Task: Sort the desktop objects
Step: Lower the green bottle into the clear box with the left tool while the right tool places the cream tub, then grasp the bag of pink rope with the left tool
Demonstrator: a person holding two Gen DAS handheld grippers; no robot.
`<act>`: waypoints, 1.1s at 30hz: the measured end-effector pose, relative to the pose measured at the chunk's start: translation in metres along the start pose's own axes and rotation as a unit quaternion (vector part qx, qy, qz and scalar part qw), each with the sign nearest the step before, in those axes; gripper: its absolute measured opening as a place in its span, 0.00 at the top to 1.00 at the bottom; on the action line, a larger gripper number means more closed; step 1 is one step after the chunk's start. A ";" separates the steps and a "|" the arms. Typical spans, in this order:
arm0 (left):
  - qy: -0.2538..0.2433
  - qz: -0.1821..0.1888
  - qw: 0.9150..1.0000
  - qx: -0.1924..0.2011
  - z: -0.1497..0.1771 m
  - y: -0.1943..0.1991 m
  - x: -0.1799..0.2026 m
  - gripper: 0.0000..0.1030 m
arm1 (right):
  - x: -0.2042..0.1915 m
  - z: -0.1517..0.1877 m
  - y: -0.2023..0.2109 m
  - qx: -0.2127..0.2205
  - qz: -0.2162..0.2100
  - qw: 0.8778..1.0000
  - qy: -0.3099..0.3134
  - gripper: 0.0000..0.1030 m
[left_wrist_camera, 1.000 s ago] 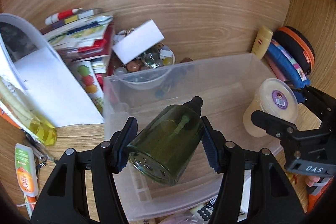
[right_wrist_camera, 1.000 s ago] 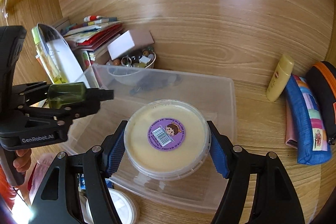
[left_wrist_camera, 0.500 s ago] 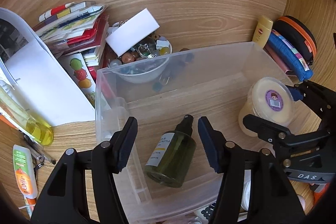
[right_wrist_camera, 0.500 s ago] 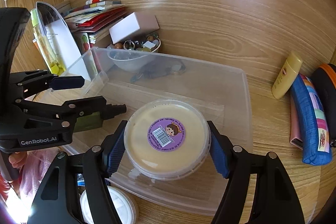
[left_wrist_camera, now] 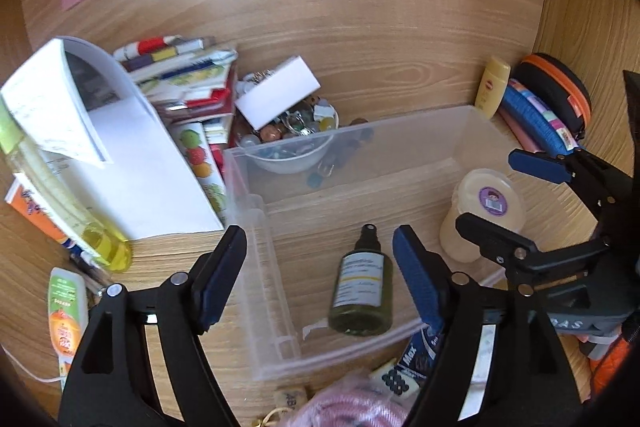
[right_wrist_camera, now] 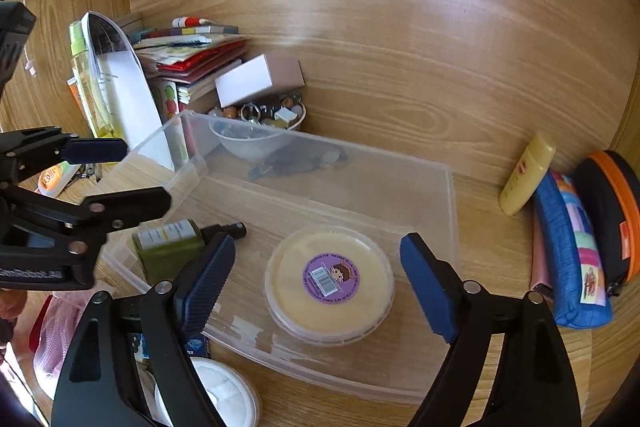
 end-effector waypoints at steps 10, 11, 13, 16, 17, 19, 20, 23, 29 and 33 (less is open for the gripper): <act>-0.009 -0.021 0.999 0.043 0.011 0.054 0.003 0.15 | 0.017 -0.012 0.055 0.061 -0.001 0.998 -0.025 0.18; -0.009 -0.021 0.999 0.045 0.013 0.058 0.003 0.13 | 0.019 -0.011 0.061 0.067 0.000 0.997 -0.026 0.15; -0.009 -0.019 0.999 0.049 0.019 0.066 0.004 0.11 | 0.022 -0.008 0.074 0.080 0.005 0.996 -0.027 0.09; -0.004 -0.013 0.999 0.048 0.028 0.074 0.002 0.10 | 0.026 0.000 0.089 0.094 0.019 0.995 -0.025 0.06; 0.000 -0.008 0.999 0.044 0.032 0.075 0.002 0.10 | 0.027 0.003 0.092 0.096 0.023 0.995 -0.022 0.06; 0.010 -0.011 0.999 0.030 0.040 0.073 0.002 0.10 | 0.029 0.012 0.097 0.098 0.034 0.994 -0.018 0.06; 0.014 -0.017 0.999 0.026 0.045 0.072 0.003 0.10 | 0.029 0.016 0.099 0.099 0.038 0.994 -0.016 0.06; 0.011 -0.020 1.000 0.006 0.057 0.064 0.013 0.10 | 0.032 0.033 0.099 0.086 0.046 0.995 -0.008 0.06; 0.003 -0.010 0.999 -0.035 0.083 0.043 0.033 0.10 | 0.036 0.069 0.093 0.052 0.069 0.996 0.012 0.06; 0.025 0.001 0.999 -0.045 0.096 0.041 0.035 0.10 | 0.044 0.092 0.086 0.018 0.062 0.998 0.011 0.06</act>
Point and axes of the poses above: each gripper's, at about its wrist camera, not at the fingertips, and y roughly against the way its jaws point, x to its right, z to its underside, the point moved 1 cm from there along -y, roughly the way its jaws point, and after that the axes turned 13 degrees about z, right-handed, at the moved point
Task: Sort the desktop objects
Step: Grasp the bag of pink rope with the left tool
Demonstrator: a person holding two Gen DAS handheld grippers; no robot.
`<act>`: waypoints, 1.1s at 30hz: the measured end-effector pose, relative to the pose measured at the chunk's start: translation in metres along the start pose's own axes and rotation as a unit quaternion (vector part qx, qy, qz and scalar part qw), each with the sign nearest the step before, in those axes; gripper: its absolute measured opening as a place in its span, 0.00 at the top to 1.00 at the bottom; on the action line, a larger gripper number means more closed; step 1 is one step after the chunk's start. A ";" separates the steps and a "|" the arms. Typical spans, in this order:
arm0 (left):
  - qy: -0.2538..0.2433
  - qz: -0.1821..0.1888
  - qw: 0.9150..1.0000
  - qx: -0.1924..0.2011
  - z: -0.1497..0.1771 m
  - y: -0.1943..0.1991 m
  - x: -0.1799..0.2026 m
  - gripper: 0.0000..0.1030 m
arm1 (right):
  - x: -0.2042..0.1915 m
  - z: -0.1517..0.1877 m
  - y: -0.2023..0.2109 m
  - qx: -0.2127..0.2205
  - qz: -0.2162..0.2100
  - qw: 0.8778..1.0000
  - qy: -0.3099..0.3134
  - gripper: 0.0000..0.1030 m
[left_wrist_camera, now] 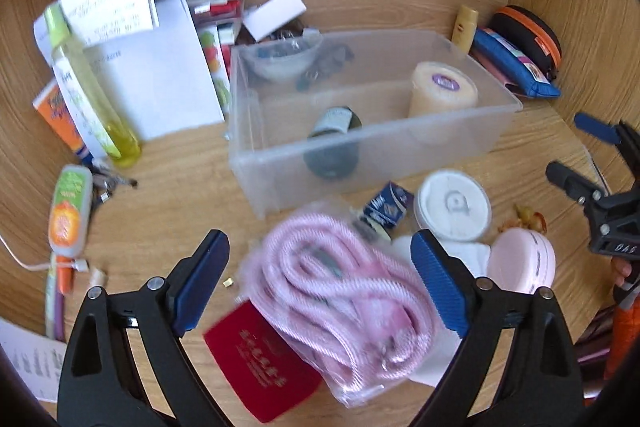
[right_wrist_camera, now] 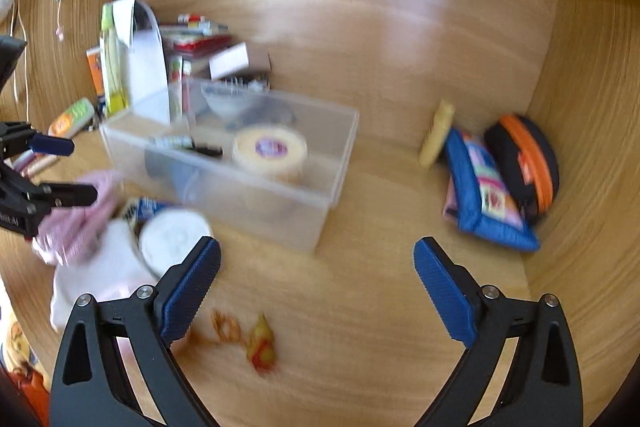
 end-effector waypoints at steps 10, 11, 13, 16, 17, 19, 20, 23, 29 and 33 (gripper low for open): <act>0.006 -0.042 0.999 -0.001 0.029 0.016 -0.007 0.08 | 0.004 0.038 -0.010 -0.040 -0.027 0.999 0.012 0.08; 0.007 -0.047 0.999 -0.004 0.031 0.016 -0.009 0.08 | 0.003 0.039 -0.010 -0.042 -0.032 0.999 0.014 0.10; 0.015 -0.047 0.999 -0.013 0.037 0.017 -0.014 0.08 | 0.002 0.039 -0.011 -0.045 -0.045 0.998 0.016 0.17; 0.049 -0.033 0.998 -0.022 0.043 0.021 -0.024 0.08 | -0.004 0.041 -0.013 -0.055 -0.062 0.996 0.027 0.28; 0.061 -0.028 0.997 -0.023 0.043 0.022 -0.027 0.08 | -0.007 0.042 -0.013 -0.057 -0.064 0.996 0.031 0.31; 0.090 -0.008 0.996 -0.026 0.046 0.024 -0.033 0.08 | -0.013 0.044 -0.013 -0.060 -0.067 0.995 0.043 0.35; 0.100 -0.002 0.995 -0.028 0.047 0.023 -0.035 0.08 | -0.014 0.044 -0.014 -0.061 -0.070 0.995 0.047 0.38; 0.117 0.014 0.992 -0.037 0.049 0.015 -0.037 0.08 | -0.019 0.046 -0.016 -0.067 -0.078 0.993 0.059 0.47; 0.120 0.033 0.991 -0.040 0.042 0.002 -0.030 0.08 | -0.019 0.045 -0.021 -0.075 -0.079 0.992 0.059 0.62; 0.120 0.041 0.991 -0.047 0.037 -0.014 -0.030 0.07 | -0.020 0.045 -0.022 -0.079 -0.085 0.991 0.062 0.68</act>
Point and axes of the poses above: each gripper's, at about its wrist camera, not at the fingertips, and y roughly against the way its jaws point, x to its right, z to its underside, the point moved 1 cm from there along -y, roughly the way its jaws point, and after that the axes turned 13 degrees about z, right-handed, at the moved point
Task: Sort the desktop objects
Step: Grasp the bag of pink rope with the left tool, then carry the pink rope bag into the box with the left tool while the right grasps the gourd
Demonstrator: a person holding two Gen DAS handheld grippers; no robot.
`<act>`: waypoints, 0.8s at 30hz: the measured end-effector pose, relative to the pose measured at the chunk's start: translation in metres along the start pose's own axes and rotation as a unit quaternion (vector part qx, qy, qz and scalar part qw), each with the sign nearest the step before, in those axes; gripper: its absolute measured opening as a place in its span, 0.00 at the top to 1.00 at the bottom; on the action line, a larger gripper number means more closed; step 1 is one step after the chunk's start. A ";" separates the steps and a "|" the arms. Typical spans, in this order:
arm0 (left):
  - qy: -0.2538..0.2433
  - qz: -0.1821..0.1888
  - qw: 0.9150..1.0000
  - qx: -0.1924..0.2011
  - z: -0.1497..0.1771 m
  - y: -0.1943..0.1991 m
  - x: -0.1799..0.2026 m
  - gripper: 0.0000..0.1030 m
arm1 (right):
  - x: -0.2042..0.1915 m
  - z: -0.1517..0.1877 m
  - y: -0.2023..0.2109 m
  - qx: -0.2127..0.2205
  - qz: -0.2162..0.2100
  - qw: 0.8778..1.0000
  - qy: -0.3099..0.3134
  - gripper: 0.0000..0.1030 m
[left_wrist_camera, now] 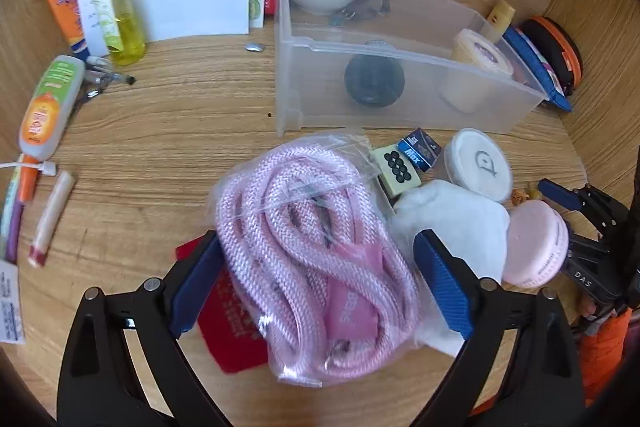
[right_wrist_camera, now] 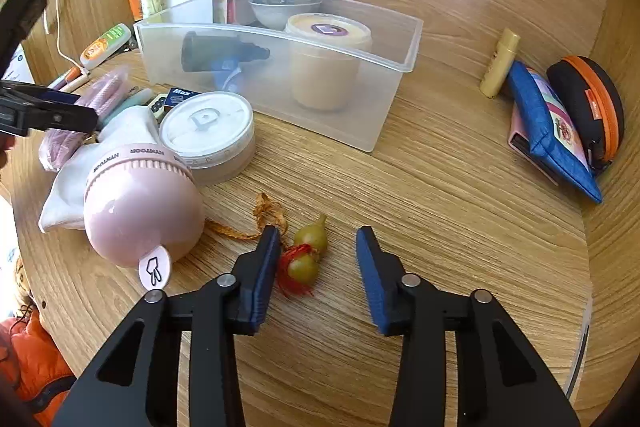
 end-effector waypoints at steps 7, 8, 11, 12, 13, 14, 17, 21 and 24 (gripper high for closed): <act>0.000 0.002 1.000 0.018 0.001 -0.002 -0.007 0.26 | 0.003 -0.001 -0.001 -0.002 -0.008 1.000 -0.018 0.79; -0.004 -0.004 1.000 0.024 0.001 0.000 -0.006 0.31 | 0.005 -0.002 -0.001 0.000 -0.008 1.000 -0.023 0.79; -0.014 -0.014 0.999 0.037 0.000 0.005 -0.004 0.35 | 0.013 -0.006 0.003 0.008 -0.005 0.999 -0.041 0.79; -0.017 -0.016 0.999 0.043 0.000 0.008 -0.003 0.35 | 0.015 -0.008 0.005 0.011 -0.005 0.999 -0.044 0.79; -0.021 -0.017 0.998 0.048 0.000 0.010 -0.004 0.36 | 0.018 -0.010 0.008 0.017 0.000 0.999 -0.052 0.79; -0.023 -0.020 0.998 0.053 -0.001 0.012 -0.003 0.36 | 0.020 -0.012 0.010 0.021 0.002 0.998 -0.055 0.79; -0.029 -0.018 0.997 0.072 -0.005 0.023 -0.001 0.37 | 0.026 -0.020 0.019 0.038 0.009 0.997 -0.066 0.79; -0.039 -0.014 0.994 0.100 -0.012 0.040 0.003 0.38 | 0.032 -0.034 0.032 0.062 0.016 0.995 -0.075 0.79; -0.043 -0.010 0.992 0.117 -0.018 0.050 0.007 0.38 | 0.034 -0.043 0.038 0.078 0.022 0.994 -0.078 0.79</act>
Point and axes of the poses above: each gripper's, at about its wrist camera, not at the fingertips, and y roughly against the way its jaws point, x to its right, z to its underside, the point moved 1 cm from there along -y, roughly the way its jaws point, and after that the axes turned 13 degrees about z, right-handed, at the moved point
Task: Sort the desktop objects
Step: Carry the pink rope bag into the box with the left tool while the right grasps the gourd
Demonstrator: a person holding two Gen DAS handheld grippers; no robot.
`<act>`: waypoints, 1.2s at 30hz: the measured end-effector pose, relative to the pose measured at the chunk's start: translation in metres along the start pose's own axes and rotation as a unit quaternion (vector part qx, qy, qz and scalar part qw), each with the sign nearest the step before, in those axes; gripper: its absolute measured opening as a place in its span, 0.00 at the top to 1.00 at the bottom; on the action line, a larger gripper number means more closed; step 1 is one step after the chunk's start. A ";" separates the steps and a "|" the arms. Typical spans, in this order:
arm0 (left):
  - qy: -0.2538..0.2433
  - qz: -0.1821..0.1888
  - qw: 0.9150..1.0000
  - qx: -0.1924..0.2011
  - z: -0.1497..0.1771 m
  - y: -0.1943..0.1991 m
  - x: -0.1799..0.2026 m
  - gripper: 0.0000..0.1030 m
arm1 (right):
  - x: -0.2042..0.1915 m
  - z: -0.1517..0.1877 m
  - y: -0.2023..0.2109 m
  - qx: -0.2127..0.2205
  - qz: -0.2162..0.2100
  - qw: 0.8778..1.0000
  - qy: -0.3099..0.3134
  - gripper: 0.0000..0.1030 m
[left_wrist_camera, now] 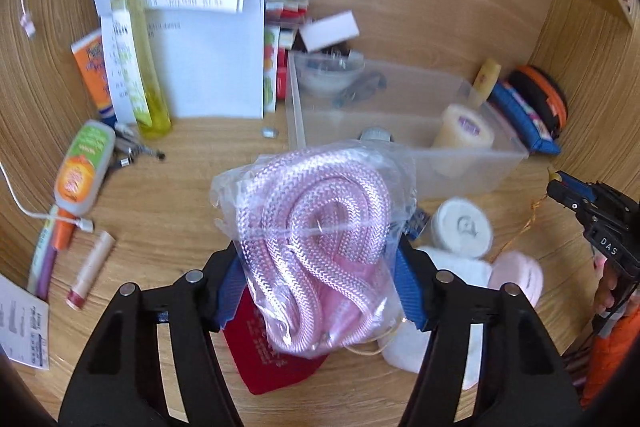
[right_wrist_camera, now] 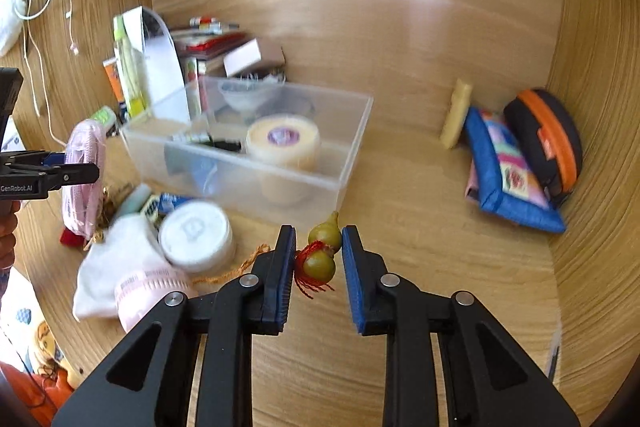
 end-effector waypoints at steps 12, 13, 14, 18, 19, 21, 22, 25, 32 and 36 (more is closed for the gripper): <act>-0.002 0.009 0.999 0.049 -0.026 0.012 -0.001 0.38 | -0.013 -0.043 0.006 0.055 0.001 0.998 -0.010 0.79; -0.003 0.012 0.999 0.052 -0.029 0.012 -0.001 0.38 | -0.017 -0.048 0.006 0.060 0.000 0.998 -0.010 0.79; -0.004 0.014 0.998 0.054 -0.032 0.012 -0.001 0.38 | -0.019 -0.051 0.006 0.063 -0.001 0.998 -0.009 0.79; -0.011 0.016 0.998 0.066 -0.047 0.011 0.000 0.38 | -0.031 -0.068 0.000 0.072 -0.004 0.997 -0.005 0.79; -0.012 0.017 0.997 0.069 -0.051 0.010 0.001 0.38 | -0.033 -0.071 -0.001 0.074 -0.004 0.997 -0.005 0.79; -0.014 0.019 0.997 0.072 -0.060 0.008 0.001 0.38 | -0.039 -0.079 -0.006 0.075 -0.009 0.997 -0.005 0.80; -0.016 0.020 0.997 0.073 -0.063 0.007 0.001 0.38 | -0.042 -0.083 -0.009 0.076 -0.010 0.997 -0.004 0.85; -0.021 0.022 0.997 0.075 -0.074 0.002 0.002 0.38 | -0.050 -0.095 -0.021 0.071 -0.019 0.997 0.002 0.86; -0.021 0.030 0.997 0.069 -0.091 -0.018 0.003 0.38 | -0.063 -0.098 -0.051 0.043 -0.041 0.998 0.006 0.86; -0.024 0.036 0.998 0.051 -0.096 -0.038 0.004 0.38 | -0.052 -0.092 -0.057 0.027 -0.046 0.999 -0.004 0.86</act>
Point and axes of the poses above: each gripper's, at about its wrist camera, not at the fingertips, and y roughly against the way its jaws point, x to its right, z to its underside, the point moved 1 cm from there along -y, roughly the way its jaws point, and after that the axes turned 13 degrees about z, right-handed, at the moved point
